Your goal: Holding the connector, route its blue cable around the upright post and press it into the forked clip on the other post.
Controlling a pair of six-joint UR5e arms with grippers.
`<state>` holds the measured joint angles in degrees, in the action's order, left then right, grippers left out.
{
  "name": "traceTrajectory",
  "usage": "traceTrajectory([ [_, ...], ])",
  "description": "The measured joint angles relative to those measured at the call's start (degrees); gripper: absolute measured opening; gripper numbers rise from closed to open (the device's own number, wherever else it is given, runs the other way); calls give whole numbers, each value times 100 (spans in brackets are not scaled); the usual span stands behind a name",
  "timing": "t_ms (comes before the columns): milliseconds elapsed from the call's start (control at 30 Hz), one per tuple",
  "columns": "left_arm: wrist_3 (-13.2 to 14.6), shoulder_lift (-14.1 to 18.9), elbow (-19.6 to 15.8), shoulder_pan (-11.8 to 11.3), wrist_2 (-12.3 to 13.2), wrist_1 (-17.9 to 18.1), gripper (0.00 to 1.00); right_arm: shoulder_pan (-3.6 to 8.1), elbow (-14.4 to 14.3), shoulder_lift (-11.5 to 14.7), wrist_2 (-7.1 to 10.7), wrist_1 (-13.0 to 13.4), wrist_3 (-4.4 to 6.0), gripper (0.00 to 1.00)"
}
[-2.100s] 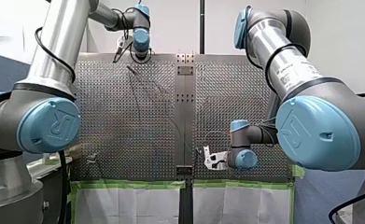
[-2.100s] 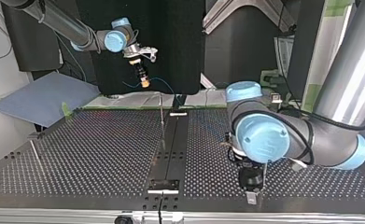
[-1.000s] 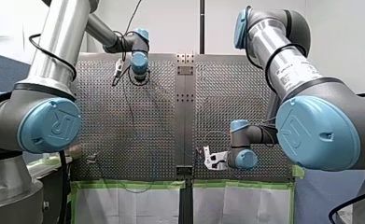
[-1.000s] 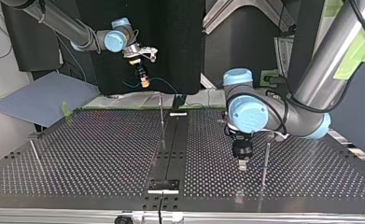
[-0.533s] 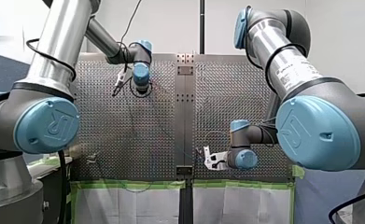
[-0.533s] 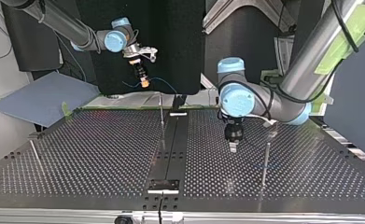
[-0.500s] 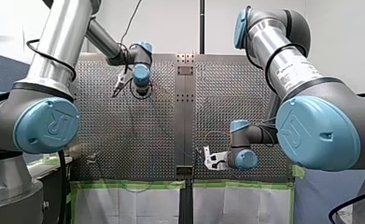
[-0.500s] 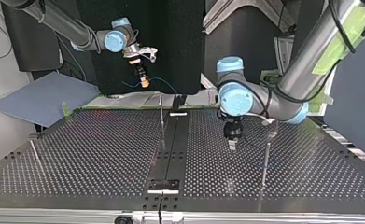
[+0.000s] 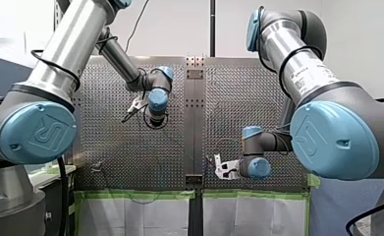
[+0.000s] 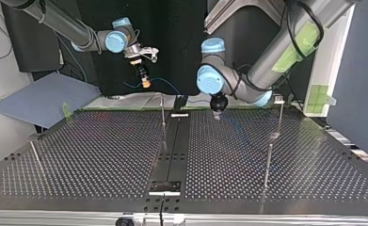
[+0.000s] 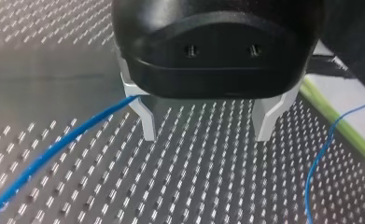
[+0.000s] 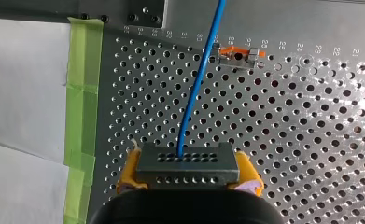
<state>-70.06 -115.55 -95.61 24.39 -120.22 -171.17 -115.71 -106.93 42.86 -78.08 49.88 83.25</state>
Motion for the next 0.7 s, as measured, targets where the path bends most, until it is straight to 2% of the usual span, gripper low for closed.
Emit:
traceTrajectory([
  [433, -40, -305, -130, 300, -69, 303, 100, 0, -1, 0, 51, 6, -18, 0],
  [600, -75, -520, -130, 383, -79, 478, 100, -6, 0, 0, 210, 12, -71, 0],
  [700, -113, -668, -131, 413, -96, 619, 100, -18, 0, 0, 376, 15, -115, 0],
])
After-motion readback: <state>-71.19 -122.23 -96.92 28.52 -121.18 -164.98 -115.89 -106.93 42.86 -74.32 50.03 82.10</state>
